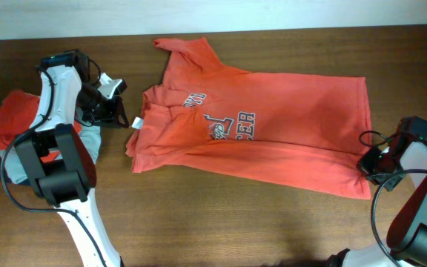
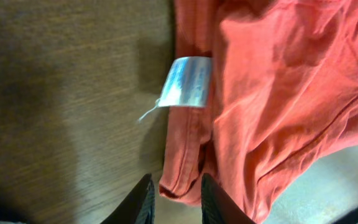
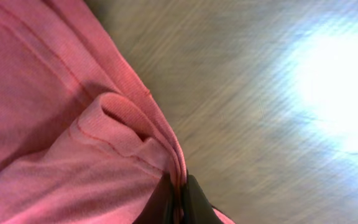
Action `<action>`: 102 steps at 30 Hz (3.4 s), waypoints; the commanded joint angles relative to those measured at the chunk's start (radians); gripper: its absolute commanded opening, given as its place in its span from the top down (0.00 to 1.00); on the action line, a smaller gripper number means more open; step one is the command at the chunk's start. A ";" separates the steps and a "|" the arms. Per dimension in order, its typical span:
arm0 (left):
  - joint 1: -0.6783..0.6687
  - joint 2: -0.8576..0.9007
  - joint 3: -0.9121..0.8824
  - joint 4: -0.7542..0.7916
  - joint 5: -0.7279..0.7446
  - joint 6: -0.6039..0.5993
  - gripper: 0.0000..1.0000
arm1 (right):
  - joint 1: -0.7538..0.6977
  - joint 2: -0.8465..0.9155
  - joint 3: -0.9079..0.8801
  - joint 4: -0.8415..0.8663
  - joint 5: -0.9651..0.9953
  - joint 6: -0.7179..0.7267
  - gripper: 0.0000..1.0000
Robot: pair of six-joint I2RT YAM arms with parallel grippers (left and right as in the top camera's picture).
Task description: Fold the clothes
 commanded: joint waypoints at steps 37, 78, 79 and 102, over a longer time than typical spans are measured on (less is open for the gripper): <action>-0.246 -0.208 -0.426 0.486 -0.090 -0.014 0.58 | -0.146 0.020 0.035 -0.065 -0.020 0.072 0.93; -0.356 -0.200 -0.180 0.550 -0.082 0.028 1.00 | -0.146 0.020 0.035 -0.061 -0.035 0.072 0.88; -0.360 -0.200 -0.180 0.574 -0.079 0.028 1.00 | -0.146 0.020 0.035 -0.061 -0.035 0.072 0.88; -0.372 -0.098 -0.181 0.755 -0.053 0.031 1.00 | -0.146 0.020 0.035 -0.061 -0.035 0.072 0.88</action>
